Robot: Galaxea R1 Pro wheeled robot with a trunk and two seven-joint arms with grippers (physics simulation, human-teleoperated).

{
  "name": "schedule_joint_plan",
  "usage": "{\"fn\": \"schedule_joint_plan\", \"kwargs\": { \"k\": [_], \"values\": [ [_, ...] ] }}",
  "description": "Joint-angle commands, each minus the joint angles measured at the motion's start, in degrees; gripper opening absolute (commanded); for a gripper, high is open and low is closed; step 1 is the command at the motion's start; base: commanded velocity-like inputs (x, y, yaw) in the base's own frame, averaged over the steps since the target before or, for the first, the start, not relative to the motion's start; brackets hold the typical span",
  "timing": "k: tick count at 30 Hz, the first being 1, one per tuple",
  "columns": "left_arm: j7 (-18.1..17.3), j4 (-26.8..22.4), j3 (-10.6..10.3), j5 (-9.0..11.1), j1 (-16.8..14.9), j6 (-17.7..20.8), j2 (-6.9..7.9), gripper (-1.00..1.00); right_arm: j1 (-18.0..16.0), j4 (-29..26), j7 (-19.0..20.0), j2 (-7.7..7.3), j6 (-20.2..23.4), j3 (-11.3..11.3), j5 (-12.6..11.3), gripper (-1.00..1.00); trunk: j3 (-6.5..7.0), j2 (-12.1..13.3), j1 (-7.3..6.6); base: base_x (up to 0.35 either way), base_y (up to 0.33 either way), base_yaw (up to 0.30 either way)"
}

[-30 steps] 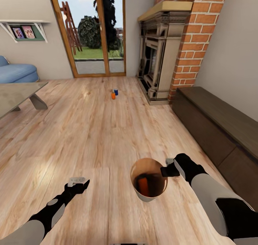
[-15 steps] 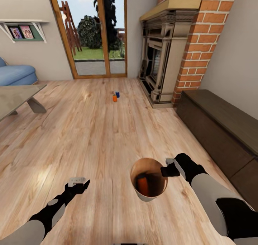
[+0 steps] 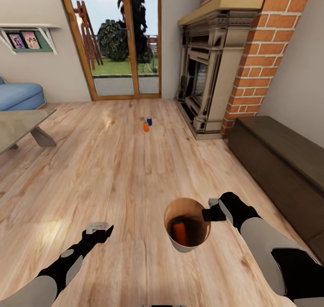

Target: Put the three can of soda from the living room inside the tash can in the kitchen.

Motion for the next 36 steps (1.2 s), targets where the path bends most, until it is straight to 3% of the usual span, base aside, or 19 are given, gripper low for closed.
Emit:
{"fn": "schedule_joint_plan", "kwargs": {
  "k": [1, 36],
  "values": [
    [0.0, 0.0, 0.0, 0.0, 0.0, 0.0, 0.0, 1.0, -0.03, -0.01, 0.46, 0.01, 0.18, -0.24, -1.37, -1.0, 0.01, 0.0, 0.0, 0.305, 0.102, 0.0],
    [0.0, -0.01, 0.0, -0.01, 0.0, -0.07, -0.6, 1.0, -0.03, -0.01, 0.47, 0.26, 0.18, -0.16, -1.39, -1.0, 0.01, 0.0, 0.0, 0.307, 0.096, -0.079]
  ]
}}
